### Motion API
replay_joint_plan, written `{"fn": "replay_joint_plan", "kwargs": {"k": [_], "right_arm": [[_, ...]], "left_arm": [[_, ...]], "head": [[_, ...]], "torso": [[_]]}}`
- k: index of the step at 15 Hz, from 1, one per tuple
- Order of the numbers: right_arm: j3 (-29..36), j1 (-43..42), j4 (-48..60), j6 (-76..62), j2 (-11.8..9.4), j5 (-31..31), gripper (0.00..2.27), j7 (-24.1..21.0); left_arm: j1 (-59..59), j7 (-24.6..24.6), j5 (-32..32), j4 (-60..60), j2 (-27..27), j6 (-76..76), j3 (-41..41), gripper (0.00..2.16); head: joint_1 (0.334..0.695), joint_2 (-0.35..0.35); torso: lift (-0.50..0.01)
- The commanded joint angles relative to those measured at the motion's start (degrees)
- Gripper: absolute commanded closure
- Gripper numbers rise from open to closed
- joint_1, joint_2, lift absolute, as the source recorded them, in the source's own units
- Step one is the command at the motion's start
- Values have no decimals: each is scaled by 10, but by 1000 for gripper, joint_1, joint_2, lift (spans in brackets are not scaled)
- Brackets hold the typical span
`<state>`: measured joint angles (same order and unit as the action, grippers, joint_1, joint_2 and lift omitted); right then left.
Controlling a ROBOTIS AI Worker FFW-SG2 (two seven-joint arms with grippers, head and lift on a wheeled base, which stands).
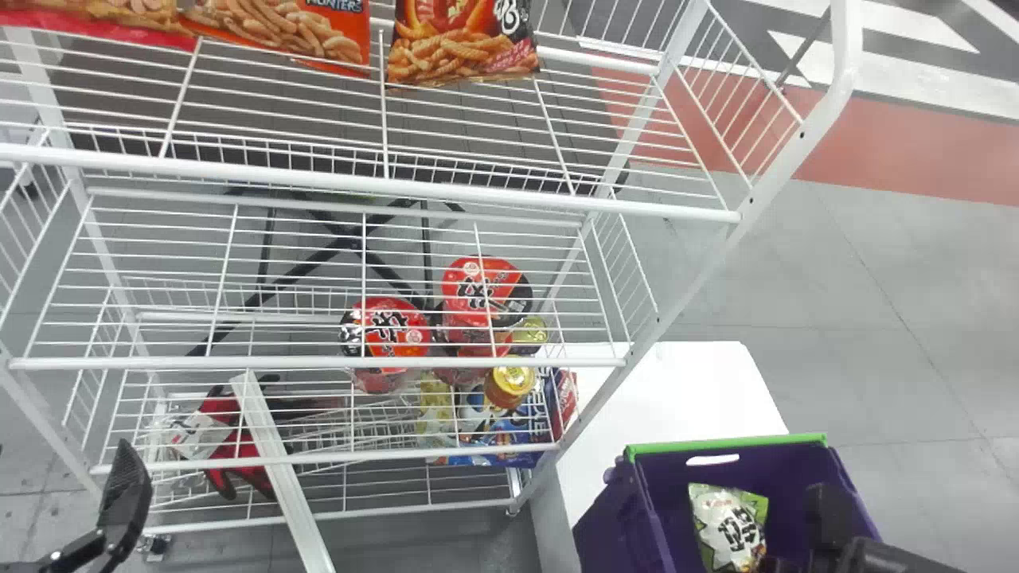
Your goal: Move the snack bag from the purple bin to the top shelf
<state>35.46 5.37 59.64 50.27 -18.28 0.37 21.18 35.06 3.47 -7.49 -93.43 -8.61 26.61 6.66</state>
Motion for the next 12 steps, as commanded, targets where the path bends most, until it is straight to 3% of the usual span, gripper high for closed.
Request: {"fn": "replay_joint_plan", "kwargs": {"k": [1,12], "right_arm": [[0,3,1,-2,1,2,2192,0],[0,4,6,-2,6,2,2192,1]], "left_arm": [[1,0,0,-2,-1,1,0,83],[-3,-3,-1,-1,0,0,1,83]], "head": [[695,-350],[695,-350]], "torso": [[-230],[-186]]}}
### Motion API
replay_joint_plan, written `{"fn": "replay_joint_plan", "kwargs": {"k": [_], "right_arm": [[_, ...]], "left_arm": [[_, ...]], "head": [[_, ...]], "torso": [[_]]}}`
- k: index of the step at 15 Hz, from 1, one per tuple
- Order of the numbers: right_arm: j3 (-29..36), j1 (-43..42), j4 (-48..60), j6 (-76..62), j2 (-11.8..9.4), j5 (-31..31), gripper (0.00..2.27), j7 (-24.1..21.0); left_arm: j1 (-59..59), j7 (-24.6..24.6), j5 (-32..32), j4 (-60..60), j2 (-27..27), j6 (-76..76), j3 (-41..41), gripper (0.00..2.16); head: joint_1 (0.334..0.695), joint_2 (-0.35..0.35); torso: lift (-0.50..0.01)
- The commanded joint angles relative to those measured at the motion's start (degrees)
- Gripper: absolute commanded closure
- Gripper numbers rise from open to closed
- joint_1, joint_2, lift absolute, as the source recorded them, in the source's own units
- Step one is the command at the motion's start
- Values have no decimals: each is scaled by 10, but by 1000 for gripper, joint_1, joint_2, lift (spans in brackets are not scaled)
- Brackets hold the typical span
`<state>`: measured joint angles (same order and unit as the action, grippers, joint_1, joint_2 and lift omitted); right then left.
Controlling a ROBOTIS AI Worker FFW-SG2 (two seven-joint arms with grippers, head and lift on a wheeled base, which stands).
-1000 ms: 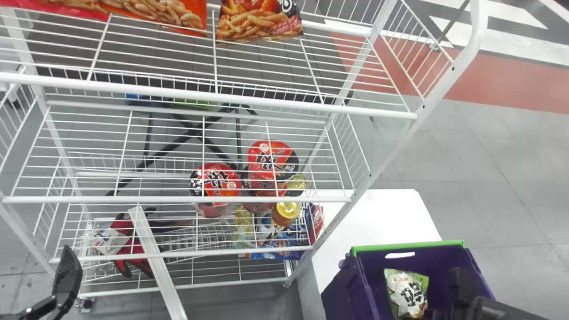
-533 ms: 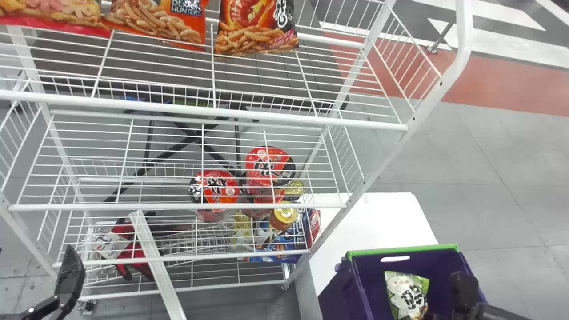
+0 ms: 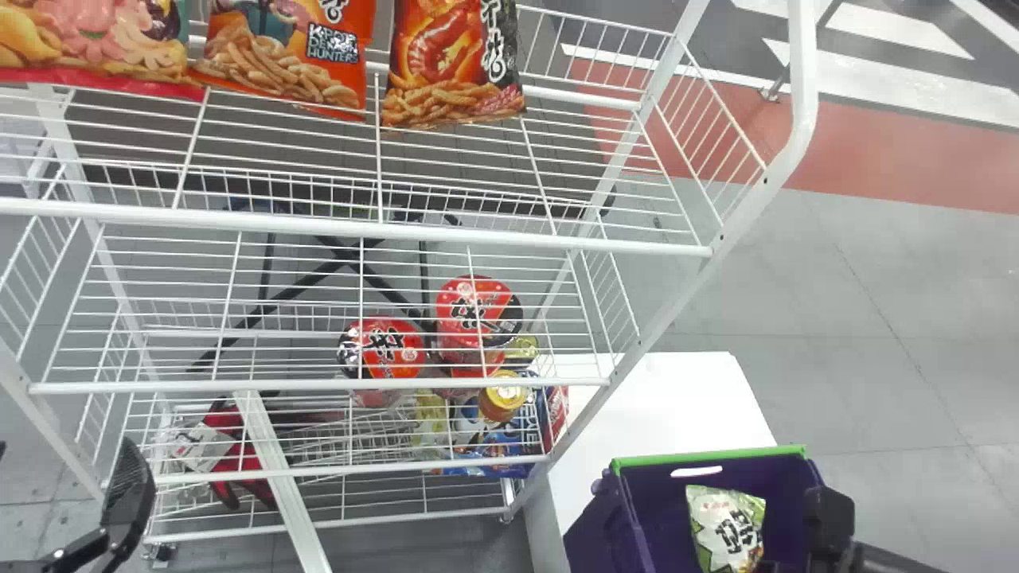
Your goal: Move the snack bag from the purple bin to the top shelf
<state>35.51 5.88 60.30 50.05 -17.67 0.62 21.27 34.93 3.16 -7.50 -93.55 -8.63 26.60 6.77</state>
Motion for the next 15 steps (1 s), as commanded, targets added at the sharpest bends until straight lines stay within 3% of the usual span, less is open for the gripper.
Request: {"fn": "replay_joint_plan", "kwargs": {"k": [1,15], "right_arm": [[0,-1,0,0,0,0,2192,0],[2,-4,1,23,-1,-3,2192,1]], "left_arm": [[-2,0,-1,0,0,0,1,83],[-11,-4,-2,-7,-10,-35,7,83]], "head": [[695,-350],[695,-350]], "torso": [[-183],[-127]]}}
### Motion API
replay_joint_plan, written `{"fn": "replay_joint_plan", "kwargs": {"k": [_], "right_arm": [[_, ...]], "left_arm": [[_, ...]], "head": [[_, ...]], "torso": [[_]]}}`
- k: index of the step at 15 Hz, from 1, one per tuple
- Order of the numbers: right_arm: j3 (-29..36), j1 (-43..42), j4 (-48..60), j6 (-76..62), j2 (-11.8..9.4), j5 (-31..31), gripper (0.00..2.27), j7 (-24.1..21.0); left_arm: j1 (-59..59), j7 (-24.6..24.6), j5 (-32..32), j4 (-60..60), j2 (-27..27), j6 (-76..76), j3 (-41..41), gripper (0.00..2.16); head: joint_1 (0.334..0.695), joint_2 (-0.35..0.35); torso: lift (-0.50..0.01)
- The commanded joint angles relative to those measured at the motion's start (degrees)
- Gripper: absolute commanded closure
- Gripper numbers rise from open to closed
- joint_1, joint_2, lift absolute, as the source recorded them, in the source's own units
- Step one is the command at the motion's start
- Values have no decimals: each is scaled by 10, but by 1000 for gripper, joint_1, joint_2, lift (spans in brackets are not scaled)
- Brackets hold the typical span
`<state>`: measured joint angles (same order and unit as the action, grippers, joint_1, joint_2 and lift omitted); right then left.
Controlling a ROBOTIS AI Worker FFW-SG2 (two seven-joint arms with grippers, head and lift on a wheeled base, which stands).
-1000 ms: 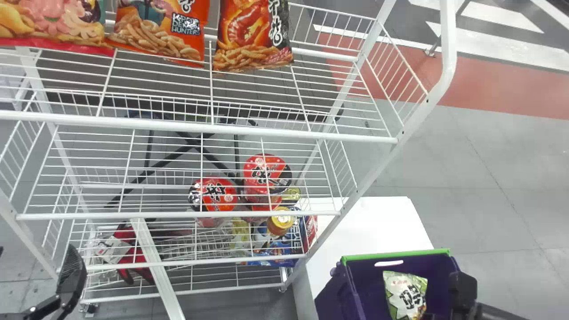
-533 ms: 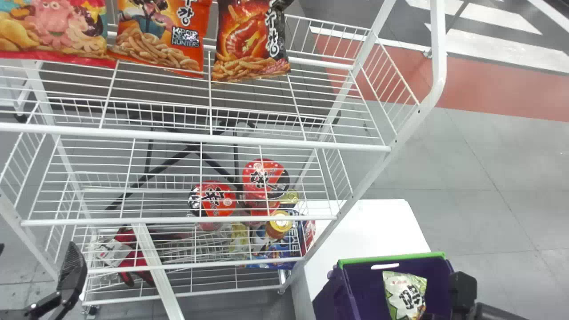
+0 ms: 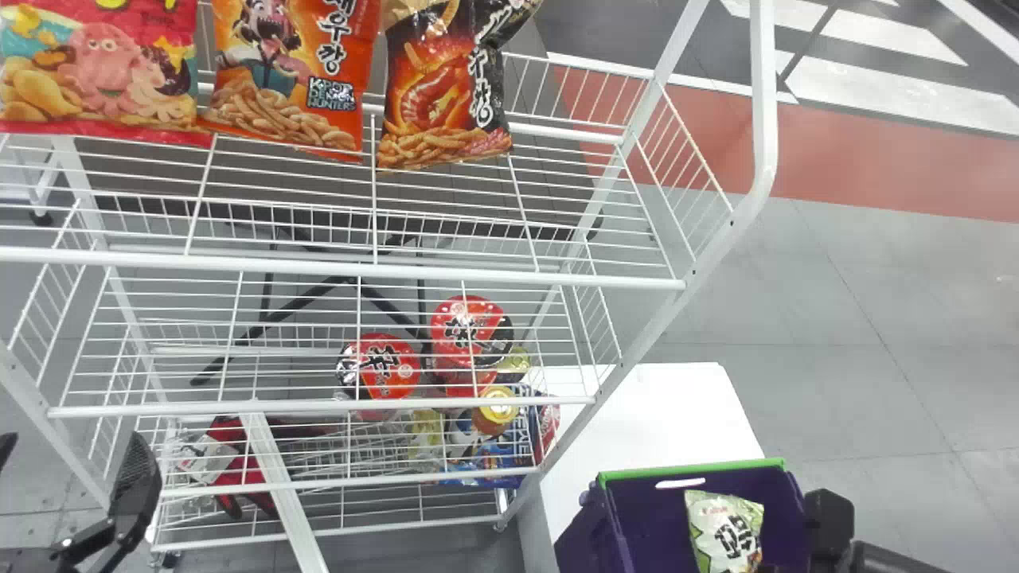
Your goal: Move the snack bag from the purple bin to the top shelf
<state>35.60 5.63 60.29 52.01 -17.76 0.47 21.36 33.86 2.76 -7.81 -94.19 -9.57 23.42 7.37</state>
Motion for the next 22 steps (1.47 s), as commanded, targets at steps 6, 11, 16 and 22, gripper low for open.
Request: {"fn": "replay_joint_plan", "kwargs": {"k": [6,11,16,22], "right_arm": [[0,-4,2,7,0,-4,2192,0],[-1,-5,1,7,0,-4,2192,0],[-1,-5,1,5,0,-5,2192,0],[-6,-5,1,3,-1,-6,2192,0]], "left_arm": [[1,0,2,0,0,-4,2,83],[0,0,1,1,0,-4,2,83],[0,0,1,2,0,-4,3,83],[-4,1,2,9,3,-2,5,83]], "head": [[695,-350],[695,-350],[695,-350],[695,-350]], "torso": [[-103],[-83],[-64],[-40]]}}
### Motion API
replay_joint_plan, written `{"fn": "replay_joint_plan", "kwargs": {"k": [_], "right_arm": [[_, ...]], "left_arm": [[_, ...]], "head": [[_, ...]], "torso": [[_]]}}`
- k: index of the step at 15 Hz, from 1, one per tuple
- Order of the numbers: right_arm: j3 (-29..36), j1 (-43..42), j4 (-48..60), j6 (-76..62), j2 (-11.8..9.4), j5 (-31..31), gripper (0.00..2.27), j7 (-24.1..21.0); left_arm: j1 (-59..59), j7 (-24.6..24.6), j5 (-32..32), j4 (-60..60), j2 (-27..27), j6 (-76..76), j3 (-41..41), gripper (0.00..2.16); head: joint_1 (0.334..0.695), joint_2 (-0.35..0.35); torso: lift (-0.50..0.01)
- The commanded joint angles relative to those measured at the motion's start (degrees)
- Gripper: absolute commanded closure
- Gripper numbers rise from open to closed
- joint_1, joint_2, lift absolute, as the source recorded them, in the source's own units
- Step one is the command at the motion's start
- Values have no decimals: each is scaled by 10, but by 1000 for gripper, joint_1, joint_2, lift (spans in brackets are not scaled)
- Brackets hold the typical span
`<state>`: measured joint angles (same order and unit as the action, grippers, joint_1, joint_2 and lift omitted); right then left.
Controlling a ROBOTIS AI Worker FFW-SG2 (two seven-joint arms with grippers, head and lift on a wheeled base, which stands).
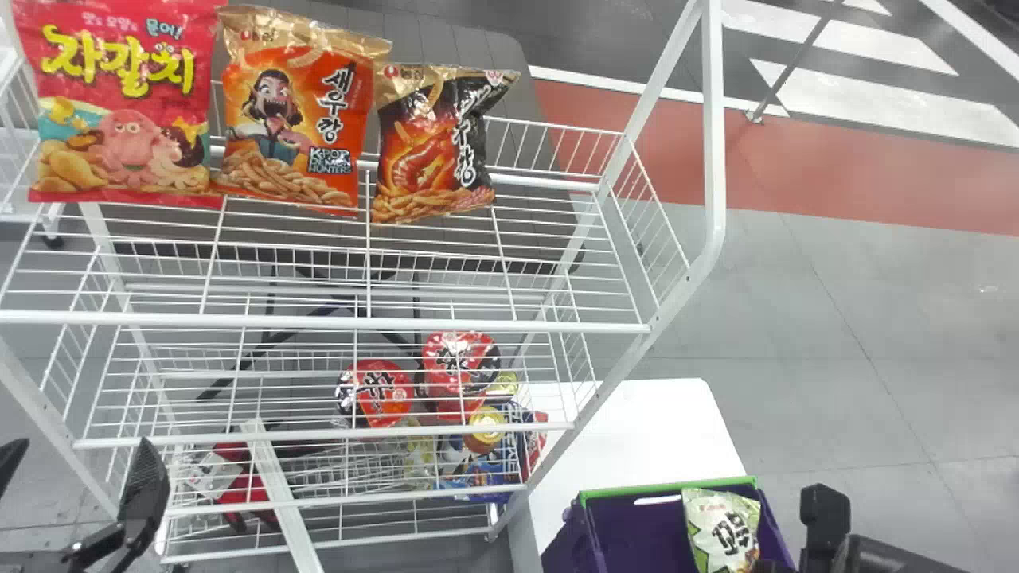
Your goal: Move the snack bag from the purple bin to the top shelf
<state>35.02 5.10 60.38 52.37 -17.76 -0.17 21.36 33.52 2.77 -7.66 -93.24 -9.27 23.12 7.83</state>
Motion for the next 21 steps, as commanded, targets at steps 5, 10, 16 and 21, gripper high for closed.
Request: {"fn": "replay_joint_plan", "kwargs": {"k": [5,10,16,21], "right_arm": [[3,0,-1,-11,-1,2,2192,1],[4,1,-3,-20,-1,3,2192,2],[3,1,-3,-27,0,5,2192,2],[-3,7,9,-30,5,14,2263,8]], "left_arm": [[8,2,1,-13,-2,1,-1,83],[12,4,1,-18,-2,1,-4,83],[13,4,1,-16,-1,1,-4,83],[15,5,1,-15,0,1,-4,83]], "head": [[695,-350],[695,-350],[695,-350],[695,-350]], "torso": [[-19],[0],[10],[0]]}}
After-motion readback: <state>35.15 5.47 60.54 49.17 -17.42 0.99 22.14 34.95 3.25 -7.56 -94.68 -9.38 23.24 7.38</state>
